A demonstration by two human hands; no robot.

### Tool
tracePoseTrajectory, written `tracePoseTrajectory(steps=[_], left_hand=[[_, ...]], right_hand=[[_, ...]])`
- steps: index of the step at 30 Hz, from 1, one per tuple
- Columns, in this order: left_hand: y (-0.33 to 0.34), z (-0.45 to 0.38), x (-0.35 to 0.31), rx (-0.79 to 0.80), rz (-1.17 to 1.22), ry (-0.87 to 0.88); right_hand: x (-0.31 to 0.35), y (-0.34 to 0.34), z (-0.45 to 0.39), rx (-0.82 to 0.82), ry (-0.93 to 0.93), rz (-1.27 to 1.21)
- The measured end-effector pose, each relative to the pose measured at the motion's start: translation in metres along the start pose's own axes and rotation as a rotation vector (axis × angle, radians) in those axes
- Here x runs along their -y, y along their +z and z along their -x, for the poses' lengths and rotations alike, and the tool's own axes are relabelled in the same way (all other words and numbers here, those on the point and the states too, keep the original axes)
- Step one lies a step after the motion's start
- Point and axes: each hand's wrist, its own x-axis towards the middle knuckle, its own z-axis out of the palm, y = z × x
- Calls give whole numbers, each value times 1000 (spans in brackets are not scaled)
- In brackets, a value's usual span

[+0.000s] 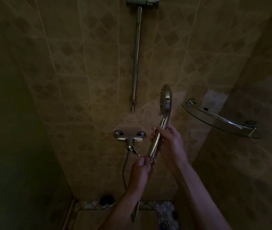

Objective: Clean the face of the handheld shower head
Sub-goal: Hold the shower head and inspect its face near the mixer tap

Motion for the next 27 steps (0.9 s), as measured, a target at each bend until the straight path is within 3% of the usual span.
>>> tracePoseTrajectory(steps=[3, 7, 12, 16, 27], left_hand=[[1, 2, -2, 16, 15, 2], [-3, 4, -5, 26, 34, 15], [-11, 4, -5, 43, -5, 16], [-10, 4, -5, 52, -8, 19], [-2, 0, -2, 22, 27, -15]], right_hand=[[-5, 3, 1, -56, -41, 57], [-3, 0, 1, 17, 29, -52], [1, -7, 3, 99, 95, 44], [2, -6, 3, 108, 74, -30], [-5, -5, -2, -1, -39, 37]])
